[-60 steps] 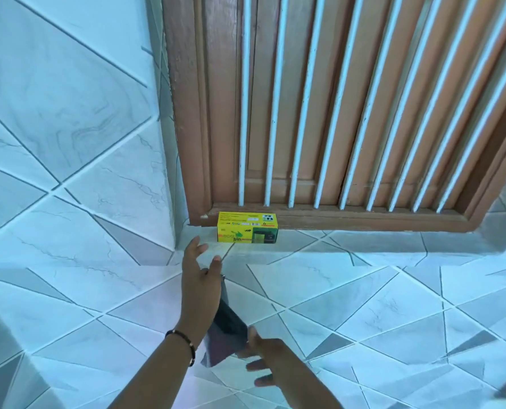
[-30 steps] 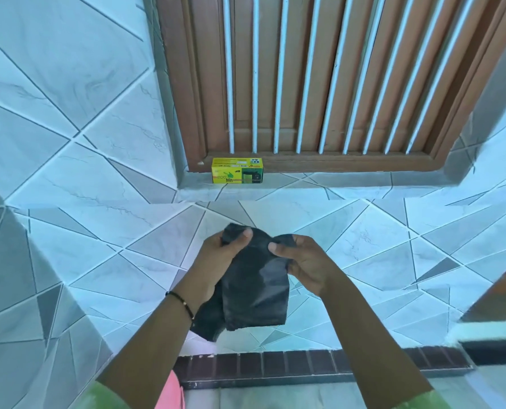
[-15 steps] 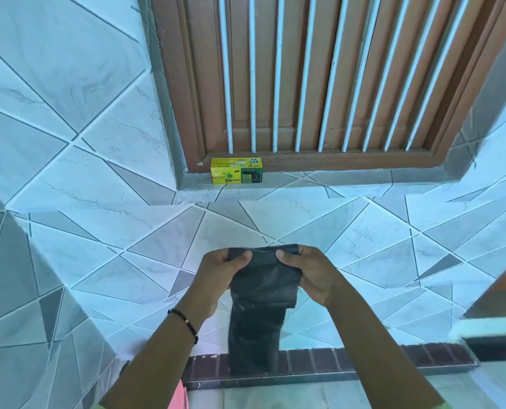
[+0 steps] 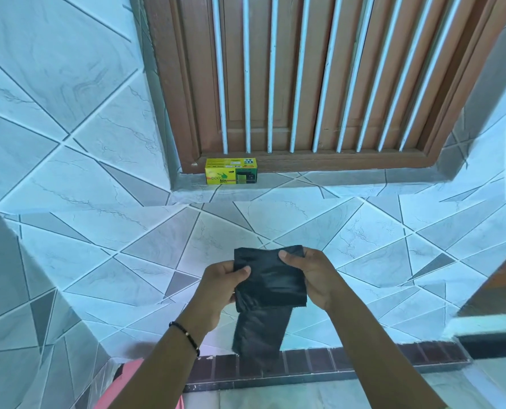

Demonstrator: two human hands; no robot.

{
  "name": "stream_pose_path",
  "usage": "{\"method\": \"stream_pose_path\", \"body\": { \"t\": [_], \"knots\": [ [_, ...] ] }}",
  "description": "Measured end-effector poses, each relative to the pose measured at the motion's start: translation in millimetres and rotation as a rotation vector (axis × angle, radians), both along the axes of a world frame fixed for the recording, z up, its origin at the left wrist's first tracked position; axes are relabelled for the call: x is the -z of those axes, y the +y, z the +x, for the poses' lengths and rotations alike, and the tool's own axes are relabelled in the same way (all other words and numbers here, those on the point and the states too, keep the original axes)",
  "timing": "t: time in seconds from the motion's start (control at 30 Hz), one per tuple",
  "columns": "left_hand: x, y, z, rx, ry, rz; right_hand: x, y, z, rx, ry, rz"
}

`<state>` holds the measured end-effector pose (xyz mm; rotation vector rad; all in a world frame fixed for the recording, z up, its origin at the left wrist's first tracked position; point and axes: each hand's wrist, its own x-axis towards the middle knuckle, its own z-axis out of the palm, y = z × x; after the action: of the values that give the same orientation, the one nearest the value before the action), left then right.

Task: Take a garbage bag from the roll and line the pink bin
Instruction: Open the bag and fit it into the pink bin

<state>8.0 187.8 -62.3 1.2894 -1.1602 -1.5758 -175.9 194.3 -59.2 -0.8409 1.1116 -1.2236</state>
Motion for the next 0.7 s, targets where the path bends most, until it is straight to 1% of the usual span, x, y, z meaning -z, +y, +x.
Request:
{"method": "stream_pose_path", "body": {
  "t": [0.07, 0.17, 0.2, 0.27, 0.4, 0.6, 0.67, 0.7],
  "knots": [
    [2, -2, 0, -0.059, 0.029, -0.011, 1, 4, -3, -0.098, -0.025, 0.019],
    [4, -7, -1, -0.123, 0.085, -0.027, 5, 10, -3, -0.215, 0.136, 0.113],
    [4, -7, -1, -0.141, 0.110, -0.021, 7, 11, -3, -0.214, 0.173, 0.131],
    [6, -6, -1, -0.149, 0.167, 0.014, 9, 12, -1, -0.161, 0.185, 0.130],
    [9, -1, -1, -0.037, 0.256, 0.117, 9, 12, 0, -0.057, 0.176, 0.104],
    [9, 4, -5, -0.068, 0.235, 0.065, 8, 15, 4, -0.020, 0.182, 0.093],
    [8, 6, -6, -0.089, 0.191, 0.071, 8, 16, 8, -0.009, 0.175, 0.086],
    [8, 7, -7, -0.112, 0.139, 0.075, 8, 16, 9, 0.003, 0.170, 0.080]
  ]
}}
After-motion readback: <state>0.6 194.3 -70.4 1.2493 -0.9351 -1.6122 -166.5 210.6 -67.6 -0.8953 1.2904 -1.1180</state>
